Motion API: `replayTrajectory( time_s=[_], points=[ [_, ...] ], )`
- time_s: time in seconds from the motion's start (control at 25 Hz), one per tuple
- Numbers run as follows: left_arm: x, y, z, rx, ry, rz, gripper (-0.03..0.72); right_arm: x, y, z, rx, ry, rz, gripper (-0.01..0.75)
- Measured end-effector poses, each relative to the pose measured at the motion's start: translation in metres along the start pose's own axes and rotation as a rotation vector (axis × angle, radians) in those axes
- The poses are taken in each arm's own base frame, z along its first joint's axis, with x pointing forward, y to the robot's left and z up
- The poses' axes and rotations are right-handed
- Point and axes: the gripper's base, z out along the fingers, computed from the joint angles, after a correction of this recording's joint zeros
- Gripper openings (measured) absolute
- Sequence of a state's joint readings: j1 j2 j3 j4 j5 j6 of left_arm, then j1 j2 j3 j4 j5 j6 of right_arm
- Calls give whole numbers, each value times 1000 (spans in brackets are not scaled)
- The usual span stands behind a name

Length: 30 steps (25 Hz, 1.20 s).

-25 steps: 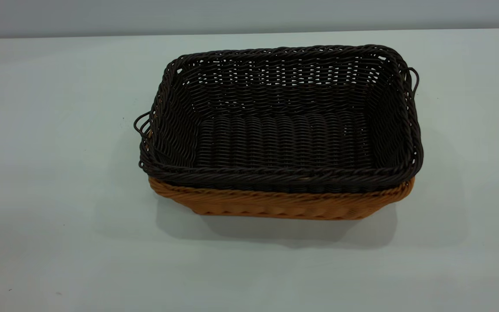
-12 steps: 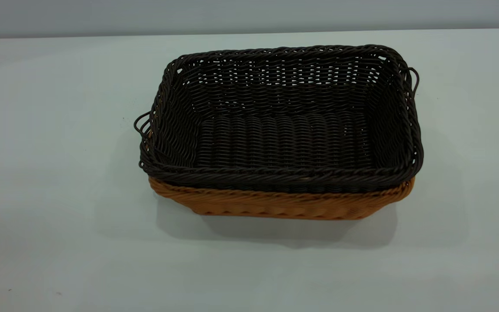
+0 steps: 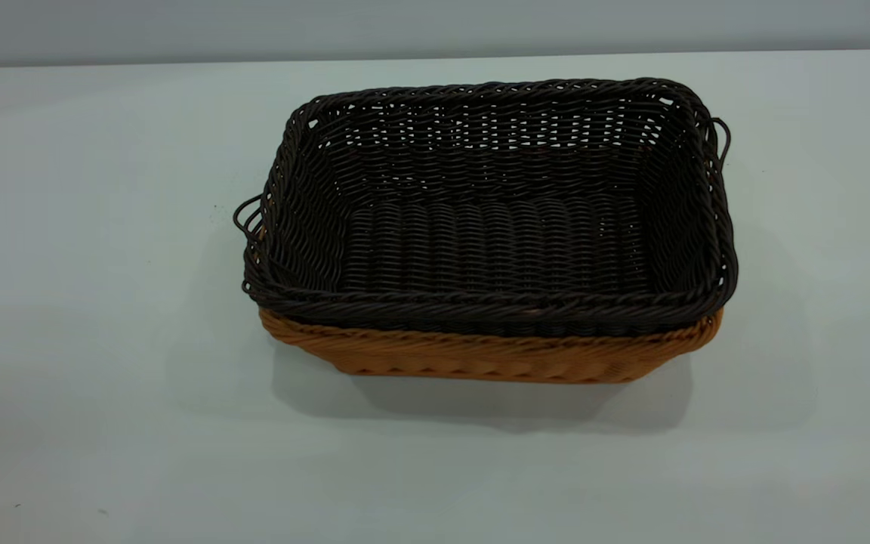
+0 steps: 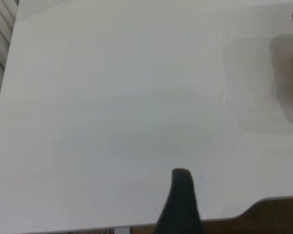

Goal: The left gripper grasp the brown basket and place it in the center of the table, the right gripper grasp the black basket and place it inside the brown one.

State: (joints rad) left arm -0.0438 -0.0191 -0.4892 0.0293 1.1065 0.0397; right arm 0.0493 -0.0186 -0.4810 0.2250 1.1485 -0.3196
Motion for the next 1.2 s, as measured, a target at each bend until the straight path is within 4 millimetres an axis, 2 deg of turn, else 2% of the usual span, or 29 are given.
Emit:
replayTrajectory(
  time_s=[0.72, 1.2],
  points=[
    [0, 0, 0, 0, 0, 1, 562, 0, -2, 0, 18, 3, 3, 574],
    [0, 0, 0, 0, 0, 1, 562, 4, -18, 0, 205, 12, 224, 574]
  ],
)
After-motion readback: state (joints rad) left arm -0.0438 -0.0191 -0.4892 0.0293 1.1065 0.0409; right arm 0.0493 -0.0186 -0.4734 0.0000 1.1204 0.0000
